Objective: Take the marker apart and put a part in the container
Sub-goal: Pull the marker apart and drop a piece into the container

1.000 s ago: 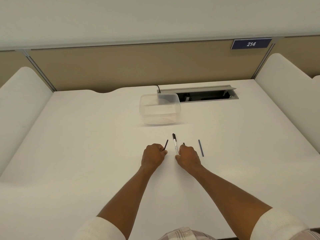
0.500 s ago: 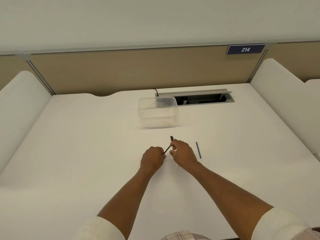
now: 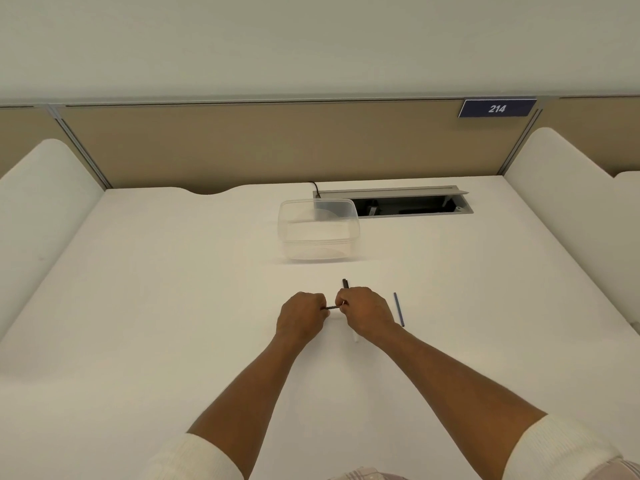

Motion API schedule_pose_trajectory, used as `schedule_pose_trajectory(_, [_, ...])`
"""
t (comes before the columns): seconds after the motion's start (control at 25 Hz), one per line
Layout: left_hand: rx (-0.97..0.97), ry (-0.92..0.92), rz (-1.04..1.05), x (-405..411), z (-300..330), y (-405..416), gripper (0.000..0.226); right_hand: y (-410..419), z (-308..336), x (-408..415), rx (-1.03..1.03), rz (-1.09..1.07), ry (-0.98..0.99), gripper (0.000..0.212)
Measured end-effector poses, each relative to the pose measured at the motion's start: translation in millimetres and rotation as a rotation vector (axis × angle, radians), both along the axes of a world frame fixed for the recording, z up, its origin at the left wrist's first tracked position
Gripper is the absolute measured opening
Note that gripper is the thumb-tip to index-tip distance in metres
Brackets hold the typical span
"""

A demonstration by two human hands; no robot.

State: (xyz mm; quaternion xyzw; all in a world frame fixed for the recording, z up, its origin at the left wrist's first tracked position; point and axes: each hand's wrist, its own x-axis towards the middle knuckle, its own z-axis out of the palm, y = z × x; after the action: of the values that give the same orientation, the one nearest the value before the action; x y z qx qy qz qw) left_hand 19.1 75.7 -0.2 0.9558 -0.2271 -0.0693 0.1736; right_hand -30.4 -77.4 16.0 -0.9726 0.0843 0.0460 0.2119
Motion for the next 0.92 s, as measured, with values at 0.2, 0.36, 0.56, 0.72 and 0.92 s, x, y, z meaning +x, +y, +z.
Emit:
schedule_pose_trajectory(0.2, [-0.047,0.083,0.022,18.9,-3.7,3.1,0.036,-16.5,3.2,14.1,-0.009,-0.104,-0.038,0.016])
schedule_pose_trajectory(0.36, [-0.005,0.167,0.033,34.8,-12.6,8.7,0.062,-24.4,11.1,31.5,0.03,-0.163,-0.05,0.017])
schedule_pose_trajectory(0.56, [0.003,0.151,-0.017,47.1,-29.1,15.5,0.077,-29.3,28.7,60.3,0.075,-0.145,-0.175,0.017])
schedule_pose_trajectory(0.72, [0.019,0.028,-0.063,44.5,-46.9,25.9,0.076,-36.0,46.3,95.5,0.039,-0.13,-0.274,0.018])
schedule_pose_trajectory(0.92, [0.003,-0.057,-0.06,45.3,-55.4,27.4,0.075,-44.0,57.6,149.6,-0.009,-0.112,-0.264,0.016])
